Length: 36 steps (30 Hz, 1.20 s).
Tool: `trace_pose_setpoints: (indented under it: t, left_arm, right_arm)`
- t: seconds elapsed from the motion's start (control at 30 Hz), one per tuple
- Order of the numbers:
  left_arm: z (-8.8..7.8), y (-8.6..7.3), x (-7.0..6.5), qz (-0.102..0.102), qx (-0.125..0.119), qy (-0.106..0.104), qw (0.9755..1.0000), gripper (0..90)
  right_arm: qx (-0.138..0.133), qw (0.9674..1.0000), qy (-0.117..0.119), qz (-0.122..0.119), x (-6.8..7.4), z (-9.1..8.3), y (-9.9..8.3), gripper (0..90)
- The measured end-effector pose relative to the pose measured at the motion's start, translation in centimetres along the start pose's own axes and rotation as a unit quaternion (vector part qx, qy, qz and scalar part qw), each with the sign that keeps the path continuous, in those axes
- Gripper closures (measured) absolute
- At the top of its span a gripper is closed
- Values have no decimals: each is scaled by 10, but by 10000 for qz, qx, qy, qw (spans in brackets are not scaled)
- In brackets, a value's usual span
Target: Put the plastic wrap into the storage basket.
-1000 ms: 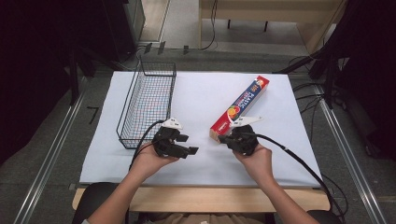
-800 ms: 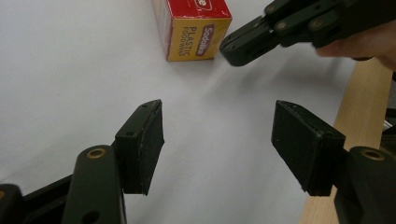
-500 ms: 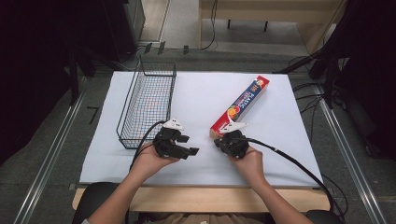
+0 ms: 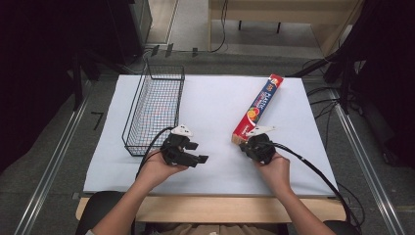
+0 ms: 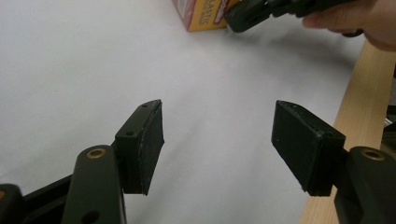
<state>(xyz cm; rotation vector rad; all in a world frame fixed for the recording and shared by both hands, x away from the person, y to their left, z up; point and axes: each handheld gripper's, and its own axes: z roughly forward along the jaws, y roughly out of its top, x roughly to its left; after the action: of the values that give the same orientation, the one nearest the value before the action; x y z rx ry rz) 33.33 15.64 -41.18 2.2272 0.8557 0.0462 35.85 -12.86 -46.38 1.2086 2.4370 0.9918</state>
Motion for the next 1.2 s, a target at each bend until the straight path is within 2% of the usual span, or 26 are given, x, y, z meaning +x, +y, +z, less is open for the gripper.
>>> trace_pose_setpoints:
  t: [0.03, 0.07, 0.17, 0.27, 0.3, 0.33, 0.37, 0.4, 0.47, 0.57, 0.6, 0.63, 0.7, 0.73, 0.77, 0.83, 0.93, 1.0, 1.07, 1.17, 1.2]
  left_arm:
    - [0, 0, 0, 5, 8, -5, 10000, 348]
    - [0, 0, 0, 15, 19, -6, 10000, 348]
    - [1, 0, -1, 17, 21, -24, 10000, 348]
    - [2, 0, -1, 27, 31, -30, 10000, 348]
    - [3, 0, -1, 18, 21, -38, 10000, 347]
    - [3, 1, -1, 25, 35, -27, 10000, 347]
    - [3, 1, -1, 36, 46, -22, 10000, 348]
    - [3, 1, -1, 51, 54, -15, 10000, 348]
    - [4, 1, -2, 38, 38, -20, 10000, 348]
    - [4, 1, -2, 50, 70, -2, 10000, 348]
    - [5, 2, -2, 51, 52, -18, 10000, 348]
    - [5, 2, -2, 51, 52, -18, 10000, 348]
    - [5, 2, -3, 69, 54, -25, 10000, 348]
    - [5, 2, -3, 91, 87, -21, 9999, 348]
    - [6, 2, -3, 105, 87, -26, 9999, 348]
    - [6, 2, -3, 105, 92, -35, 9999, 348]
    - [6, 1, -2, 106, 91, -49, 9999, 348]
    - [6, 1, -2, 71, 92, -47, 9999, 348]
    - [6, 1, -2, 70, 98, -50, 9999, 348]
    - [5, 1, -2, 74, 84, -46, 9999, 348]
    - [5, 1, -2, 81, 89, -42, 9999, 348]
  right_arm:
    - [23, 10000, -77, 47, -7, -6, -3, 900]
    - [23, 10000, -77, 47, -7, -6, -3, 900]
    - [86, 9997, -164, 177, -19, -14, -7, 900]
    - [153, 9992, -321, 168, -31, -22, -12, 900]
    - [193, 9987, -402, 240, -40, -27, -14, 900]
    - [193, 9987, -402, 240, -40, -27, -14, 900]
    - [218, 9984, -471, 241, -45, -29, -16, 900]
    - [262, 9974, -644, 201, -50, -33, -18, 900]
    - [272, 9973, -664, 165, -52, -34, -20, 900]
    - [143, 9981, -552, 231, -49, -38, -19, 900]
    - [6, 9987, -415, 291, -42, -38, -13, 900]
    - [6, 9987, -415, 291, -42, -38, -13, 900]
    - [-74, 9990, -312, 315, -29, -27, -3, 900]
    - [-74, 9990, -312, 315, -29, -27, -3, 900]
    - [-100, 9989, -315, 326, -22, -19, 3, 900]
    - [-142, 9984, -398, 369, -17, -10, 8, 900]
    - [-176, 9973, -519, 488, -17, -4, 10, 900]
    - [-108, 9959, -729, 518, -21, -1, 8, 900]
    - [-96, 9960, -694, 557, -24, -3, 6, 900]
    - [-21, 9951, -806, 577, -29, -9, 0, 900]
    - [28, 9944, -818, 662, -36, -15, -4, 900]
